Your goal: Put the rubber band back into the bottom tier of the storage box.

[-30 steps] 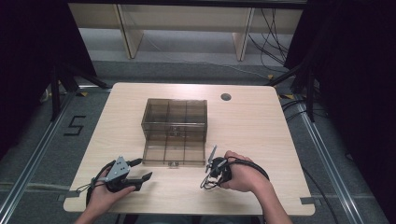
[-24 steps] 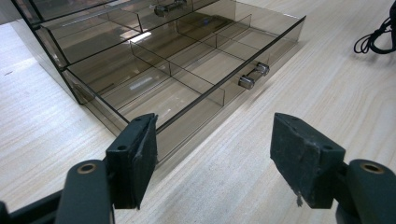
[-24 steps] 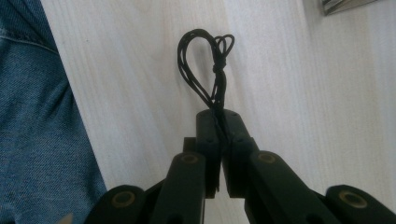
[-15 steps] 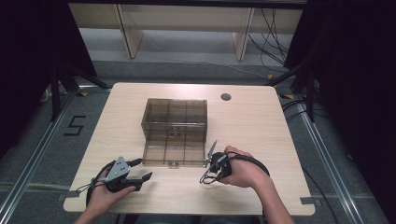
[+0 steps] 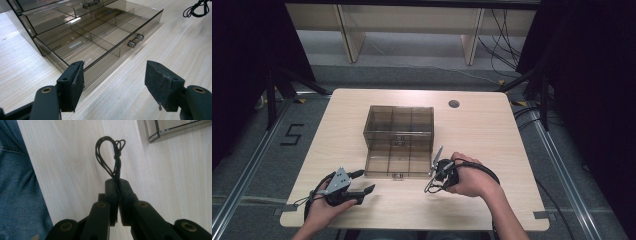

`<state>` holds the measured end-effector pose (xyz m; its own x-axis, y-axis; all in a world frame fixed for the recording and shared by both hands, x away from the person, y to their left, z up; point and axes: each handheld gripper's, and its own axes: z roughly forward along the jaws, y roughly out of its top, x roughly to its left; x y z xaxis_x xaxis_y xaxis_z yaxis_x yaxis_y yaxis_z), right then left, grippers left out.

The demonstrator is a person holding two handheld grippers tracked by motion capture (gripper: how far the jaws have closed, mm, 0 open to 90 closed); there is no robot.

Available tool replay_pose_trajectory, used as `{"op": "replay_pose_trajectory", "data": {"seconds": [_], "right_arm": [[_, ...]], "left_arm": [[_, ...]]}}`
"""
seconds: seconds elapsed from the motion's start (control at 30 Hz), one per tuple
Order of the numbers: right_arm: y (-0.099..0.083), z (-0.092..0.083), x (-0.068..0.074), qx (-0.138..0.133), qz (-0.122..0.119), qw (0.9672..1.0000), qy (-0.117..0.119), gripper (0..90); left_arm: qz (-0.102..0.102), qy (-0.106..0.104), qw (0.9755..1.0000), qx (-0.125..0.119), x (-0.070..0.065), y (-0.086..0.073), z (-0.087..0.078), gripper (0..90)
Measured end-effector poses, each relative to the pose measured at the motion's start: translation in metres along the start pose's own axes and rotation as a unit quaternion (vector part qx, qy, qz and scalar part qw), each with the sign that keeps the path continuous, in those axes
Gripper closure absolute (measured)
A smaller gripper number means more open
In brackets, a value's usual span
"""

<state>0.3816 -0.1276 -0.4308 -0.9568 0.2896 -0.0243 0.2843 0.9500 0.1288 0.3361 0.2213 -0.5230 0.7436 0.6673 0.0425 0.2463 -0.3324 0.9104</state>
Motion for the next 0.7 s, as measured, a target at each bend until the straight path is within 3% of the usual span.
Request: {"op": "replay_pose_trajectory", "data": {"seconds": [0.23,0.4,0.47,0.53,0.63,0.7], "right_arm": [[0.005,-0.003,-0.003,0.007,0.005,1.0,-0.002,87.8],[0.007,-0.004,-0.011,0.001,-0.012,0.9999,-0.001,87.9],[0.009,-0.006,-0.012,0.007,0.002,1.0,-0.002,87.9],[0.011,-0.006,-0.015,0.006,-0.009,0.9999,0.004,87.8],[0.013,-0.009,-0.017,0.008,-0.001,1.0,0.001,87.8],[0.015,-0.01,-0.021,0.002,-0.015,0.9999,0.003,87.8]], "left_arm": [[-0.005,0.0,1.0,0.002,0.0,0.0,0.0,31.5],[-0.001,0.0,1.0,0.002,0.0,0.0,0.0,31.6],[-0.002,0.0,1.0,0.002,0.0,0.0,0.0,31.5],[-0.002,0.0,1.0,0.0,0.0,0.0,0.0,31.5],[-0.001,-0.001,1.0,0.003,0.0,0.0,0.0,31.6],[-0.001,-0.001,1.0,0.002,0.0,0.0,0.0,31.6]]}}
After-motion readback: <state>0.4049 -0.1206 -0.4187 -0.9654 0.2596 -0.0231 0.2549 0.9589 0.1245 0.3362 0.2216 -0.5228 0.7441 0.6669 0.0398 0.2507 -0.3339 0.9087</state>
